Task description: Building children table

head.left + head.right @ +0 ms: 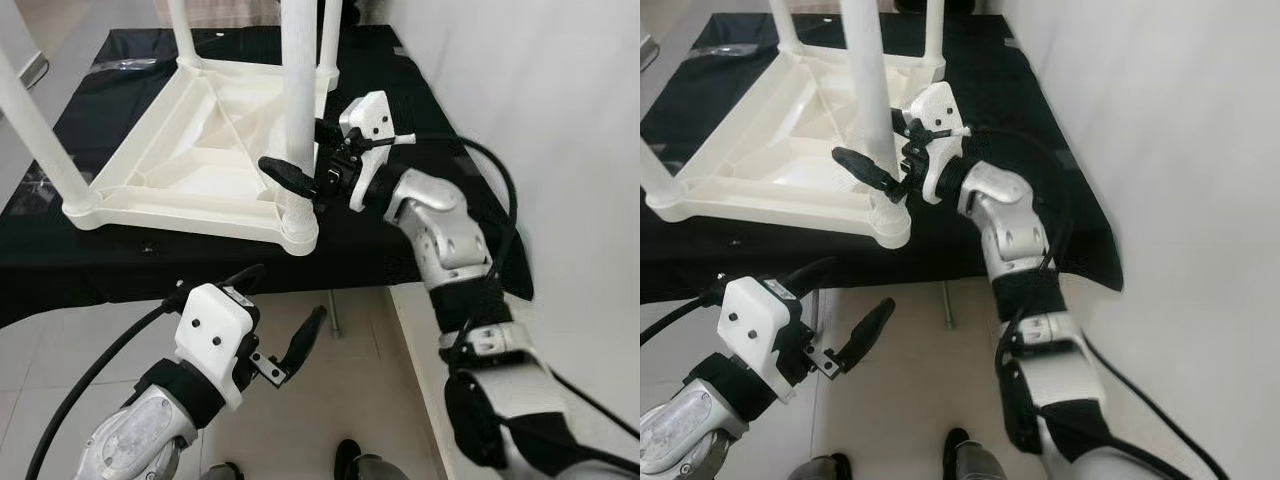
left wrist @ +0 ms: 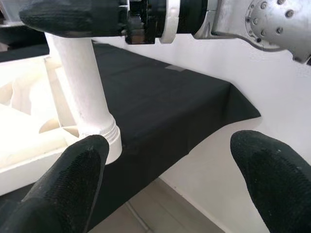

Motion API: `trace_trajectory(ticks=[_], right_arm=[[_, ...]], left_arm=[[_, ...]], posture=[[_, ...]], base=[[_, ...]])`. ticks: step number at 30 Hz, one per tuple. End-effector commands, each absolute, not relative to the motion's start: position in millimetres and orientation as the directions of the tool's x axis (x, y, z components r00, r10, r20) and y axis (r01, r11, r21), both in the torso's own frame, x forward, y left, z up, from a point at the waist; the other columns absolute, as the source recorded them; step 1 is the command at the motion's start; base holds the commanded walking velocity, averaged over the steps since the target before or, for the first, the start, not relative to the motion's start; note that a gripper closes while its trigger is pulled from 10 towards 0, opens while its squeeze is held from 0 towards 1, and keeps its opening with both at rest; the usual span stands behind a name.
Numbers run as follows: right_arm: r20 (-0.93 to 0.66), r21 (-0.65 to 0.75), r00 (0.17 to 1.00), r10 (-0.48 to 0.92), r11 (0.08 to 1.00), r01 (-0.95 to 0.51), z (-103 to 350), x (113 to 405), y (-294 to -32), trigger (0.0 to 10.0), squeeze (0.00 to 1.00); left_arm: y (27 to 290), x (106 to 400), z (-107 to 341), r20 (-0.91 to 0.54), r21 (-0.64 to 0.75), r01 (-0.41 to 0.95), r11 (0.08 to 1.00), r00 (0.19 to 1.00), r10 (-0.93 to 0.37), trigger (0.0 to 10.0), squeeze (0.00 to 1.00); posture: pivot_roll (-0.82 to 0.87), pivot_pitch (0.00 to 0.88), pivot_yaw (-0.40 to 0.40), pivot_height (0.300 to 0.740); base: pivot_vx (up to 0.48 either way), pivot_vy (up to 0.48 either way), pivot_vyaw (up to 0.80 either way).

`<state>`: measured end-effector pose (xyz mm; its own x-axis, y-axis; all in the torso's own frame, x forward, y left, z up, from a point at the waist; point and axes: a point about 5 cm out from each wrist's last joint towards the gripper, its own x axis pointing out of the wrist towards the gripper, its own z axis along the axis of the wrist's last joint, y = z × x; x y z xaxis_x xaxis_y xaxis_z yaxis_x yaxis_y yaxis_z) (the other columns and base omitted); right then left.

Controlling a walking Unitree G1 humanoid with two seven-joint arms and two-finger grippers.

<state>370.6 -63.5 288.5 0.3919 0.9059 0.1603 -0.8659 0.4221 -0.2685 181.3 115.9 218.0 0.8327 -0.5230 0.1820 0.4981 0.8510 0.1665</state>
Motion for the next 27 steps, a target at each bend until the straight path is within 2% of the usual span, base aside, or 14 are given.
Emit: trace_trajectory(ticks=[1,4,8,11,15,16,17,20,25,27], right_arm=[[0.136,-0.247,0.297,0.945,0.323,-0.914,283.6,369.6,-53.9,10.0,0.00],[0.124,-0.245,0.219,0.968,0.243,-0.938,290.8,371.0,-54.0,10.0,0.00],[0.098,-0.266,0.203,0.974,0.222,-0.938,290.2,373.0,-53.0,10.0,0.00],[0.073,-0.278,0.218,0.973,0.230,-0.933,286.2,375.0,-51.4,10.0,0.00],[0.086,-0.266,0.393,0.915,0.402,-0.876,279.1,386.0,-58.5,10.0,0.00],[0.086,-0.266,0.393,0.915,0.402,-0.876,279.1,386.0,-58.5,10.0,0.00],[0.118,-0.242,0.441,0.890,0.457,-0.856,277.6,388.9,-68.5,10.0,0.00],[0.177,-0.197,0.440,0.880,0.470,-0.861,277.0,386.2,-83.9,10.0,0.00],[0.224,-0.198,0.339,0.914,0.383,-0.902,264.1,366.7,-113.4,10.0,0.00],[0.219,-0.196,0.331,0.918,0.374,-0.907,256.0,359.1,-119.9,10.0,0.00]], left_arm=[[116.4,177.5,218.9,0.185,0.172,0.487,0.856,0.838,-0.514,10.0,0.00],[119.7,176.0,219.7,0.185,0.180,0.460,0.869,0.852,-0.489,10.0,0.00],[125.1,176.8,219.6,0.184,0.203,0.412,0.888,0.875,-0.448,10.0,0.00],[139.3,180.3,217.8,0.172,0.241,0.315,0.918,0.917,-0.360,10.0,0.00],[161.7,183.9,209.4,0.131,0.278,0.181,0.943,0.966,-0.224,10.0,0.00],[161.7,183.9,209.4,0.131,0.278,0.181,0.943,0.966,-0.224,10.0,0.00],[168.0,185.5,205.9,0.118,0.284,0.136,0.949,0.978,-0.175,10.0,0.00],[172.7,187.8,201.3,0.103,0.293,0.098,0.951,0.986,-0.133,10.0,0.00],[178.7,193.8,189.2,0.069,0.295,0.058,0.954,0.994,-0.082,10.0,0.00],[182.3,197.2,182.5,0.049,0.299,0.037,0.953,0.997,-0.054,10.0,0.00]], posture=[[0.16,0.242,-0.096,0.740],[0.16,0.251,-0.103,0.740],[0.17,0.257,-0.107,0.740],[0.17,0.262,-0.109,0.740],[0.16,0.266,-0.110,0.740],[0.16,0.266,-0.110,0.740],[0.16,0.260,-0.107,0.740],[0.16,0.254,-0.102,0.740],[0.13,0.218,-0.081,0.740],[0.12,0.206,-0.076,0.740]], base=[[0.000,0.000,0.00],[0.000,0.000,0.00],[0.000,0.000,0.00],[0.000,0.000,0.00],[0.000,0.000,0.00],[0.000,0.000,0.00],[0.000,0.000,0.00],[0.000,0.000,0.00],[0.000,0.000,0.00],[0.000,0.000,0.00]])
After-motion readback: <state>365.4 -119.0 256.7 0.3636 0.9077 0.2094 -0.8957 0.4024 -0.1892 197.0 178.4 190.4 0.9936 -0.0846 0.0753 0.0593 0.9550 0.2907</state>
